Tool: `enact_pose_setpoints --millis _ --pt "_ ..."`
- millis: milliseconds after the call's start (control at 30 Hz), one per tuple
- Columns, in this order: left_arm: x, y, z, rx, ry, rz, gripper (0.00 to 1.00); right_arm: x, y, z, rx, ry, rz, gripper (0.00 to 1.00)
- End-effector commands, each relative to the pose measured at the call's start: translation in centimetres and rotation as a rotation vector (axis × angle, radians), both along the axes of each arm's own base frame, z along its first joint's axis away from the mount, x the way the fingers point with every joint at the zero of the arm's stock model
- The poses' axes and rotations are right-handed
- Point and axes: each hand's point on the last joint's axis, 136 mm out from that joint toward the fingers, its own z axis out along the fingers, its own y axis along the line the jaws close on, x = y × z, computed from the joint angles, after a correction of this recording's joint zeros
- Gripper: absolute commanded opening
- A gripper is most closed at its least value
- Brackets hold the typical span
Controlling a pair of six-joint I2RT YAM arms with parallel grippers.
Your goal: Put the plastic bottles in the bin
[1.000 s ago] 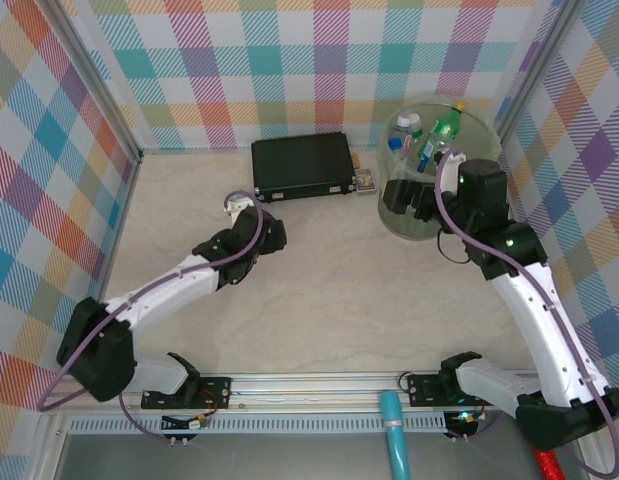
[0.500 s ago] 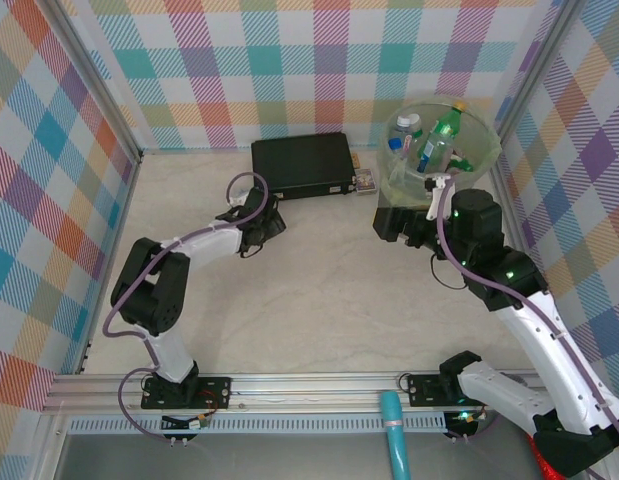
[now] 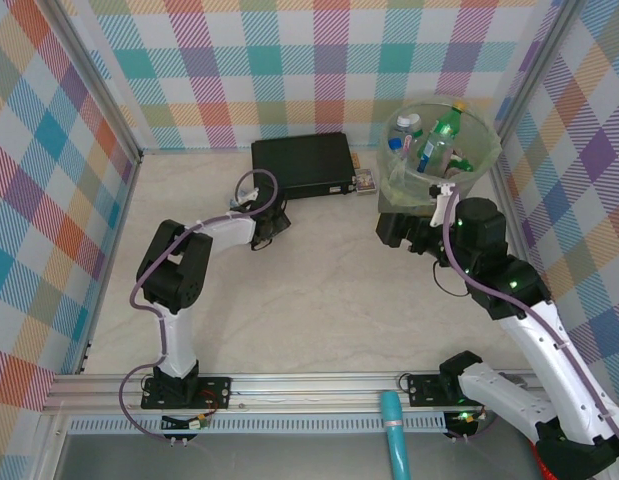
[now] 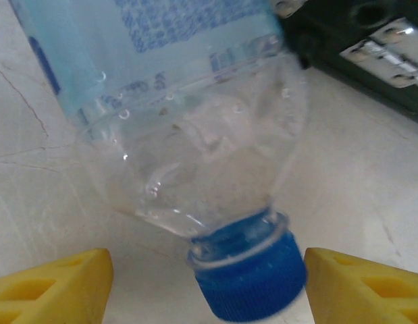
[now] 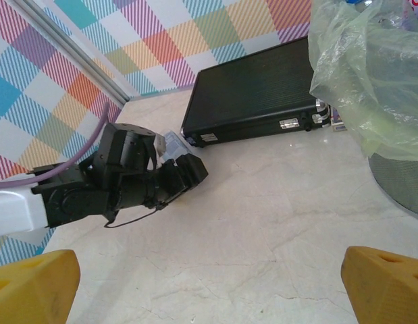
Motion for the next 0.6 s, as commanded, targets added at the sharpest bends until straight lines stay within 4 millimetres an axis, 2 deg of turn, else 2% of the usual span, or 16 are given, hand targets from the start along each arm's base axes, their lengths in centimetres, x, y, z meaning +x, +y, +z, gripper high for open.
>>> enact_pose_setpoints --millis 0,167,267,400,567 --pt "1.3 0.9 0.0 -0.002 -0.015 0.049 0.72 -0.3 0.1 0.3 0.027 -0.008 0.0 0.99" --pt "1.7 1.2 -0.7 0.0 -0.013 0.048 0.67 -0.3 0.1 0.0 0.029 0.004 -0.005 0.99" --pt "1.9 1.2 -0.7 -0.004 -0.018 0.034 0.56 -0.2 0.2 -0.3 0.031 0.014 -0.004 0.99" --pt "1.7 1.1 -0.2 -0.024 -0.031 0.023 0.31 -0.2 0.2 -0.5 0.031 0.02 -0.006 0.99" --pt "0.6 1.4 1.3 -0.043 -0.061 0.018 0.25 -0.2 0.2 -1.0 0.038 0.032 -0.011 0.99"
